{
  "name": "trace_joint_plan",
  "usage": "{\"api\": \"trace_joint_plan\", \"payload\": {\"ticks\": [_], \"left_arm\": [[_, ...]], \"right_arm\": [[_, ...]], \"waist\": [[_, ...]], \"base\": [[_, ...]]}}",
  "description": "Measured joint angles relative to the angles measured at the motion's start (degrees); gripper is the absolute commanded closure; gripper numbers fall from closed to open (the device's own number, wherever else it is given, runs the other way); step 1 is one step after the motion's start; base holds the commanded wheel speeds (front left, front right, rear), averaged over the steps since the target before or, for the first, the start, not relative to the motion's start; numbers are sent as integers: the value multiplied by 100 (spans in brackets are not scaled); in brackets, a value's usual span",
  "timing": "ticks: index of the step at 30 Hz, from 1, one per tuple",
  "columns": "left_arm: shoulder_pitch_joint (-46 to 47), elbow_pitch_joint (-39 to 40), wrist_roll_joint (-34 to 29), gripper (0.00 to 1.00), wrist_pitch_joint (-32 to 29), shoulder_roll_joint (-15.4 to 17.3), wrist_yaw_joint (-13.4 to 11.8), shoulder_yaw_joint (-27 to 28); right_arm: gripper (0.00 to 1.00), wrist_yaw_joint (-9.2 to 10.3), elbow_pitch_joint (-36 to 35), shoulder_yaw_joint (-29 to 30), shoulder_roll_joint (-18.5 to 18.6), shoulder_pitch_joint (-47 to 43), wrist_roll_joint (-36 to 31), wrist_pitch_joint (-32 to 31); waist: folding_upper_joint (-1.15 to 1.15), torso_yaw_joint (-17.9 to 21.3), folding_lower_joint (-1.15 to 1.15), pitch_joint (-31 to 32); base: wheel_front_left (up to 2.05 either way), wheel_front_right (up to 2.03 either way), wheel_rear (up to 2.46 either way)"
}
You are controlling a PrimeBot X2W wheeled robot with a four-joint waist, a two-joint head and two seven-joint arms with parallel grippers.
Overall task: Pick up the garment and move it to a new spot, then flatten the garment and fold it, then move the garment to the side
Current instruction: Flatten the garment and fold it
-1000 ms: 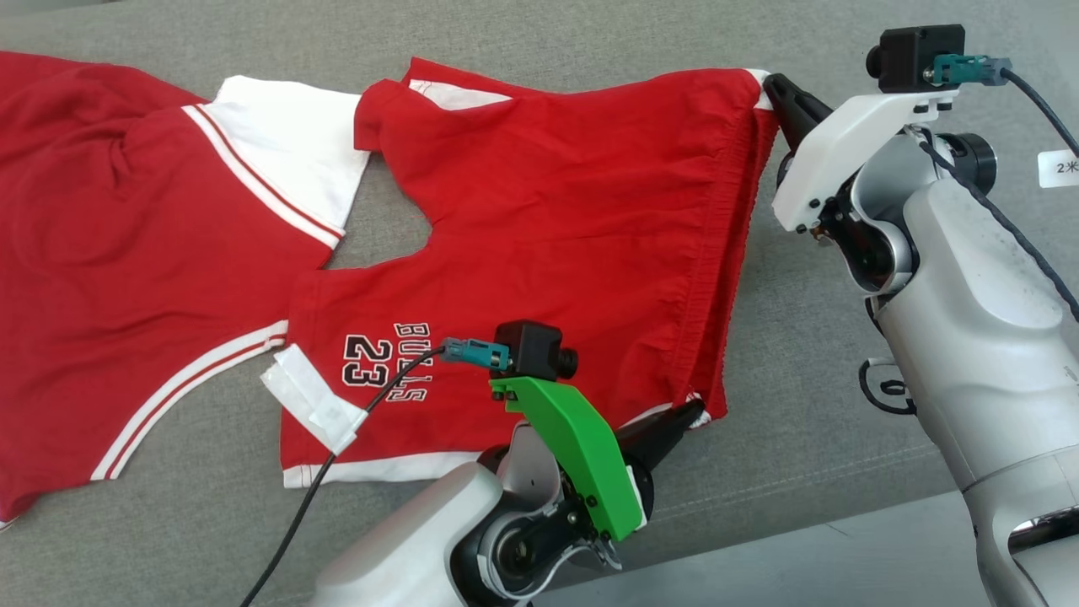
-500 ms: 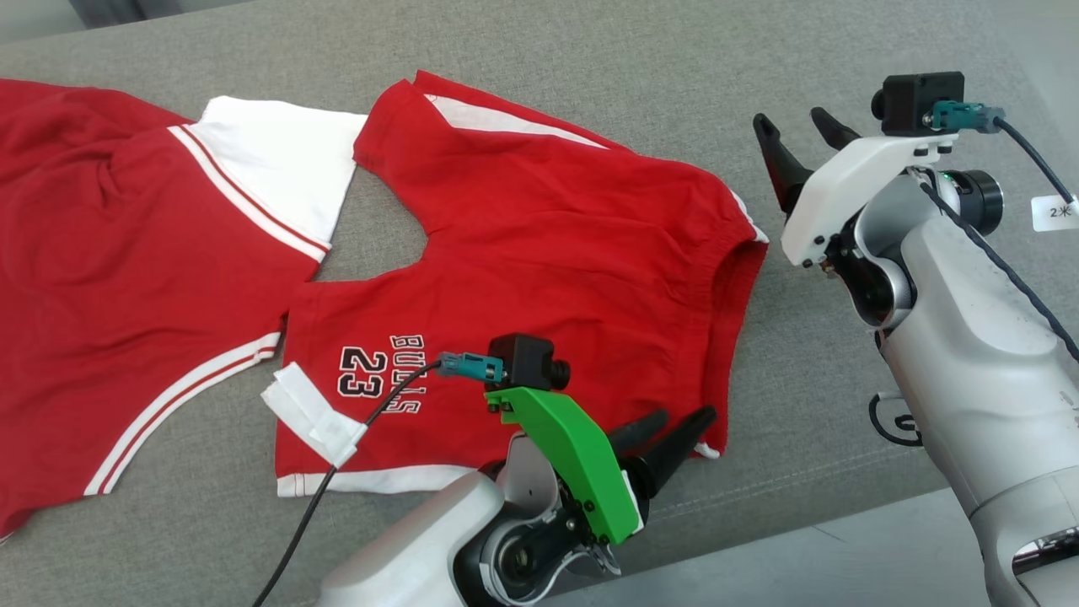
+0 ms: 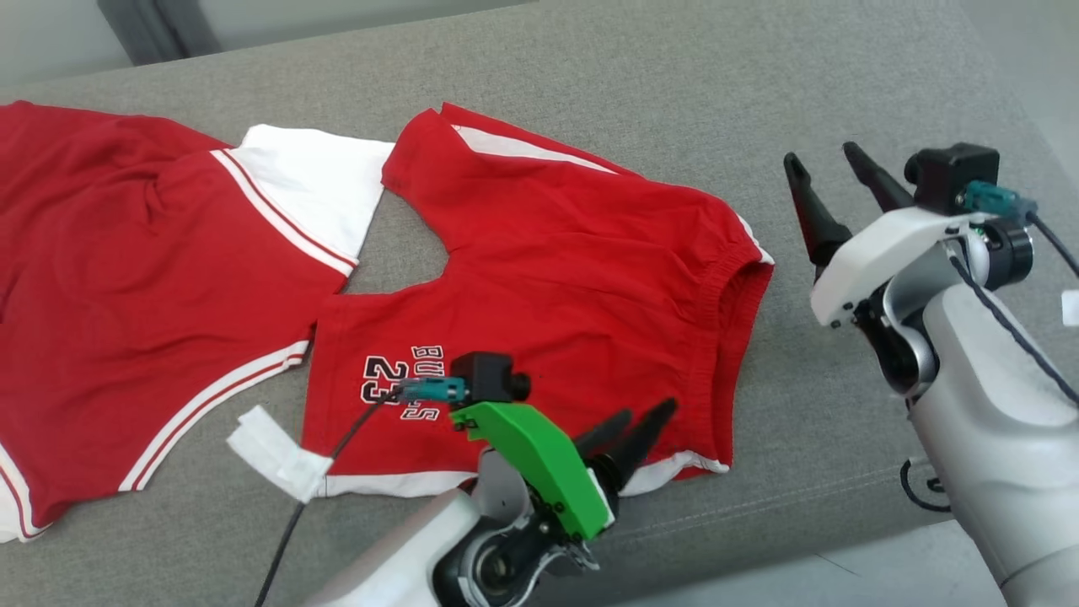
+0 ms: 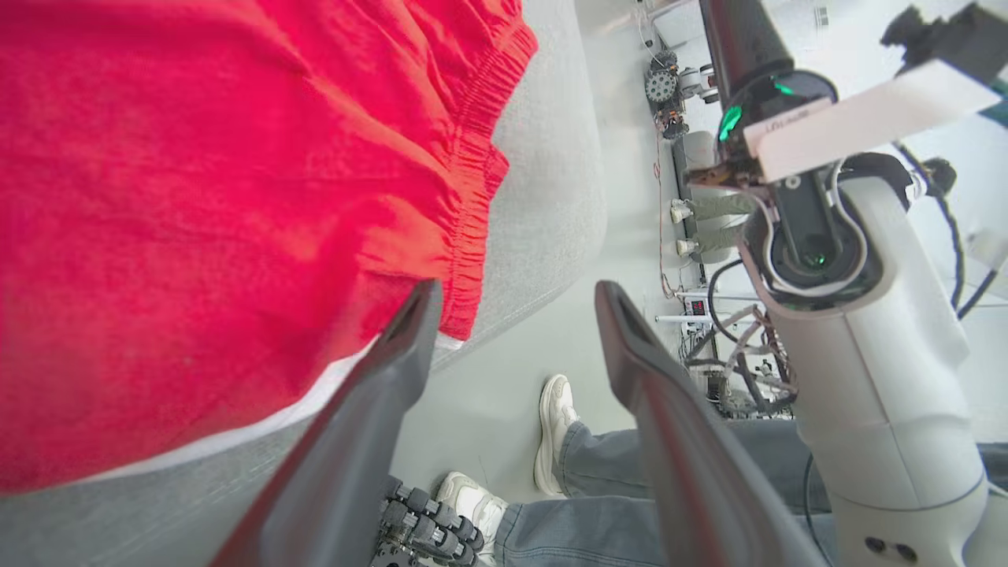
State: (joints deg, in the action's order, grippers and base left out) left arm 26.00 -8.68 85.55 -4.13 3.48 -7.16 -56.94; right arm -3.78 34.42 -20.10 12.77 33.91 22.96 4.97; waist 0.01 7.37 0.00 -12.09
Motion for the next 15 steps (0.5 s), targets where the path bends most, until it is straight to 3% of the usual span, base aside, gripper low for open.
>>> {"api": "trace_joint_plan", "payload": {"ticks": [7,15], "left_arm": [[-549,-26,204,0,650,653,65,747],[-1366,-120,387,0,1224,1104,134,1303]], "right_arm": [[0,-13,-477,-138,-205,-1173,52,427],[0,289,-770,-167,-566,-2644,215,617]], "waist": [[0,-126,0,234],[0,-359,0,387]], "base": [[0,0,0],[0,0,0]]}}
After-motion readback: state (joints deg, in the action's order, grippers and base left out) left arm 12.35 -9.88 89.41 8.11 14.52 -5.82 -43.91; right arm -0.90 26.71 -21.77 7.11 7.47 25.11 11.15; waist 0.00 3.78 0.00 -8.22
